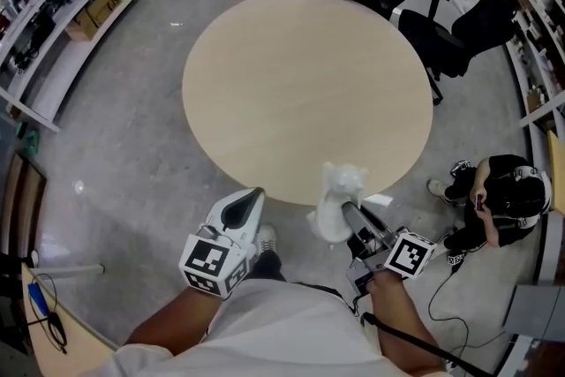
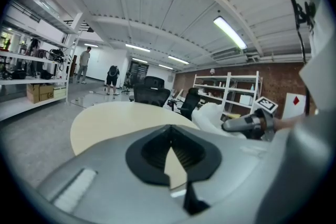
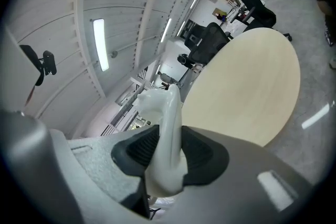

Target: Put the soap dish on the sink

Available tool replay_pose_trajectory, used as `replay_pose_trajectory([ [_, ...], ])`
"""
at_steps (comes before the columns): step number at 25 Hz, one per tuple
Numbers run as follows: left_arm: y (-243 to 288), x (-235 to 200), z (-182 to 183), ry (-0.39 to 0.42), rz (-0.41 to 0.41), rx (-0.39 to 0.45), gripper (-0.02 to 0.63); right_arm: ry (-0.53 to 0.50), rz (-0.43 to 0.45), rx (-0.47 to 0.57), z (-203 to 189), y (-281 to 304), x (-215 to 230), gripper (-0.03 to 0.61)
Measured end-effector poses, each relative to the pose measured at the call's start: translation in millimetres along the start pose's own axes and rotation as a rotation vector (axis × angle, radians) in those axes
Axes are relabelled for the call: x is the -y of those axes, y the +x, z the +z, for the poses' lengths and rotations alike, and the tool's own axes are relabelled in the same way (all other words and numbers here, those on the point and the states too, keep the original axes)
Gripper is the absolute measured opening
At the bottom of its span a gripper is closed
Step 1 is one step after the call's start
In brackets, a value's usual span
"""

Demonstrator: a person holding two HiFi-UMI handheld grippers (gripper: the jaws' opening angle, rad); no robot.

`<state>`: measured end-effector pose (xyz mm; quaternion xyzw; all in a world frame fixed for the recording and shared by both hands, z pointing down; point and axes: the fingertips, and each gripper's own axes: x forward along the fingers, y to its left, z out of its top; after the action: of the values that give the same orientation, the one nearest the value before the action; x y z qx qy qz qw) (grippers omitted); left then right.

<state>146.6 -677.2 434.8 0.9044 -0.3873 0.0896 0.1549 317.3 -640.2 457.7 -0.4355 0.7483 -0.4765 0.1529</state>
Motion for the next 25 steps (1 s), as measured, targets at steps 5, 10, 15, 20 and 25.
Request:
replay_pose_trajectory([
  [5, 21.6, -37.1, 10.2, -0.002, -0.028, -0.001, 0.006, 0.032, -0.037, -0.006, 9.1, 38.1, 16.5, 0.137],
  [10, 45.6, -61.6, 13.4, 0.055, -0.071, -0.020, 0.006, 0.042, -0.073, 0.010, 19.9, 72.5, 34.9, 0.137],
  [15, 69.6, -60.0, 5.3, 0.045, -0.103, -0.056, 0.006, 0.051, -0.124, 0.010, 32.8, 89.9, 58.2, 0.137],
  [20, 91.2, -63.1, -3.3, 0.032, -0.096, -0.085, 0.006, 0.083, -0.156, -0.027, 36.4, 104.4, 86.3, 0.137],
  [25, 104.2, -65.9, -16.8, -0.031, -0.036, -0.118, 0.006, 0.089, -0.183, -0.120, 19.9, 118.3, 122.0, 0.137],
])
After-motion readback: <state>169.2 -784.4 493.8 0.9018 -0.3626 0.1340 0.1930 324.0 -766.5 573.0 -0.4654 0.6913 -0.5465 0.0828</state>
